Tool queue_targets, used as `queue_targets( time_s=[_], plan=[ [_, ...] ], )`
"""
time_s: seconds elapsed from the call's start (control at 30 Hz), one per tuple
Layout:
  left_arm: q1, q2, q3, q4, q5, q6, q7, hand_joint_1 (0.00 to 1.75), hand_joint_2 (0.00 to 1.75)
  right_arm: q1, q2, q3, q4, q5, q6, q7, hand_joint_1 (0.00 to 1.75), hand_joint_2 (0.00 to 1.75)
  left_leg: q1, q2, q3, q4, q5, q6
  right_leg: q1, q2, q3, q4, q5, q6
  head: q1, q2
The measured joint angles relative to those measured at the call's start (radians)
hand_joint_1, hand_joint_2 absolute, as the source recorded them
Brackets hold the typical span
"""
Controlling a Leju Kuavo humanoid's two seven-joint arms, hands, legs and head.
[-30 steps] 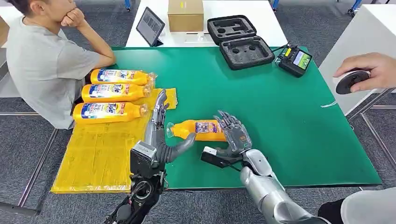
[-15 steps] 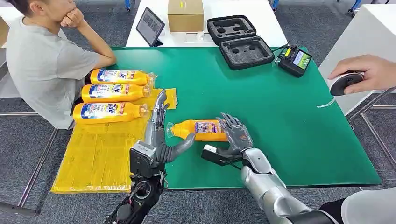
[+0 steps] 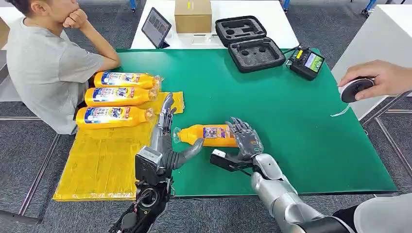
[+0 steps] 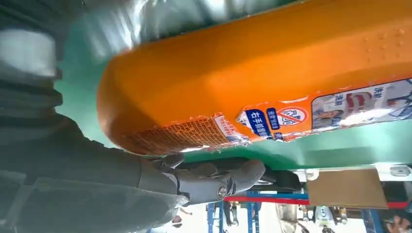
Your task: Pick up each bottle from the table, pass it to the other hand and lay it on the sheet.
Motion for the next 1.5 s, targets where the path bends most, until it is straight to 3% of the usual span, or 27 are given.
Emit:
queue_targets(
  time_s=[1.0, 1.03, 1.07, 1.1, 1.5],
  plan=[
    [-0.014, 0.0, 0.0, 0.03, 0.003, -0.01, 0.0, 0.0, 1.75, -0.031, -0.006, 0.0, 0.028, -0.027, 0.122, 0.01, 0.0, 1.75, 0.0, 0.0, 0.004, 0.0, 0.0, 0.0, 0.0, 0.0, 0.003, 0.0, 0.0, 0.0, 0.0, 0.0],
    [-0.014, 0.0, 0.0, 0.031, 0.003, -0.011, 0.0, 0.0, 1.75, -0.032, -0.007, 0.0, 0.029, -0.029, 0.124, 0.01, 0.14, 1.75, 0.0, 0.0, 0.004, 0.0, 0.0, 0.0, 0.0, 0.0, 0.003, 0.0, 0.0, 0.0, 0.0, 0.0],
    [-0.014, 0.0, 0.0, 0.032, 0.003, -0.011, 0.0, 0.0, 1.75, -0.033, -0.007, 0.0, 0.029, -0.03, 0.124, 0.01, 1.22, 1.75, 0.0, 0.0, 0.004, 0.0, 0.0, 0.0, 0.0, 0.0, 0.003, 0.0, 0.0, 0.0, 0.0, 0.0],
    [-0.014, 0.0, 0.0, 0.032, 0.003, -0.011, 0.0, 0.0, 1.75, -0.033, -0.007, 0.0, 0.03, -0.031, 0.124, 0.01, 1.73, 1.75, 0.0, 0.0, 0.004, 0.0, 0.0, 0.0, 0.0, 0.0, 0.003, 0.0, 0.0, 0.0, 0.0, 0.0],
    [-0.016, -0.001, 0.0, 0.033, 0.005, -0.017, 0.0, 0.0, 1.75, -0.053, -0.012, 0.0, 0.031, -0.04, 0.206, 0.004, 1.75, 1.75, 0.0, 0.001, 0.007, 0.0, 0.0, 0.0, 0.0, 0.001, 0.006, 0.0, 0.0, 0.0, 0.0, 0.0]
  ],
)
